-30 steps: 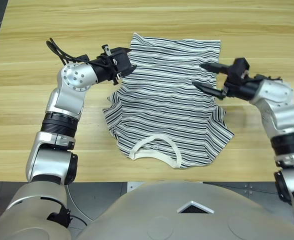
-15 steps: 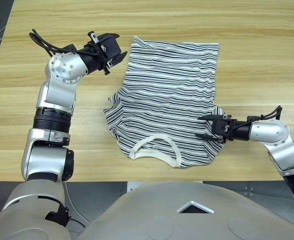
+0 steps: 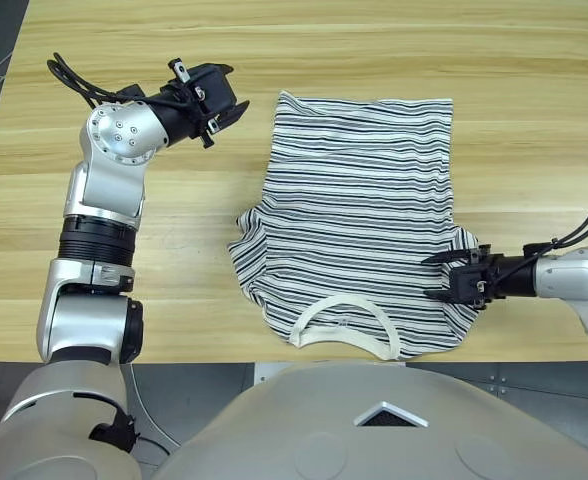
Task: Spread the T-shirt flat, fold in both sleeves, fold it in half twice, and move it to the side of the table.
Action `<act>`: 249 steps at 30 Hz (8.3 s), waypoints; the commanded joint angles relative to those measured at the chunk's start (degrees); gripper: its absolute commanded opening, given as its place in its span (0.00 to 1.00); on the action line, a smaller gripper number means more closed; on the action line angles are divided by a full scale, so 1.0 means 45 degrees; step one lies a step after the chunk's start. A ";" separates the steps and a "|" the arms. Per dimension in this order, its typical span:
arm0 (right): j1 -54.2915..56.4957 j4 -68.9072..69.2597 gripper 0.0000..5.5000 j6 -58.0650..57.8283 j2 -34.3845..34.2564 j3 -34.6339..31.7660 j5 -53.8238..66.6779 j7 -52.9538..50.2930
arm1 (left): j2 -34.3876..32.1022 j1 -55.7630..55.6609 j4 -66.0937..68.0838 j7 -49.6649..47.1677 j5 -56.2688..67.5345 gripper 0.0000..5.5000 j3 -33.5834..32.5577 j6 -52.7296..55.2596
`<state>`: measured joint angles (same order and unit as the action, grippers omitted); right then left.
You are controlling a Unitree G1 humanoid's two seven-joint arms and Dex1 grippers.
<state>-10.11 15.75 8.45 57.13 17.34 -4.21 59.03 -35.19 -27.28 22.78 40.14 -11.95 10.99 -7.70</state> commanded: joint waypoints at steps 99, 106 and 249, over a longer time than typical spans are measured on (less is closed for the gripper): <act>0.2903 0.0239 0.50 0.0162 -0.2376 -0.2493 0.1851 -0.1187 | -0.2299 0.4984 -0.8456 0.4081 1.0232 0.03 -0.2264 1.3025; 0.2884 0.0267 0.50 0.0189 -0.2443 -0.2451 0.1798 -0.1174 | -0.2106 0.4749 -0.9012 0.3905 1.0157 0.03 -0.1400 1.3365; 0.1649 -0.8626 0.50 -0.6918 -0.0396 0.0658 0.4779 0.7197 | -0.3340 0.6384 -0.6215 0.6121 0.8330 0.14 -0.4787 0.4869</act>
<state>2.73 -21.80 -19.90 56.85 15.86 21.84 92.64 -50.08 1.66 -4.86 68.67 26.10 -10.24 13.83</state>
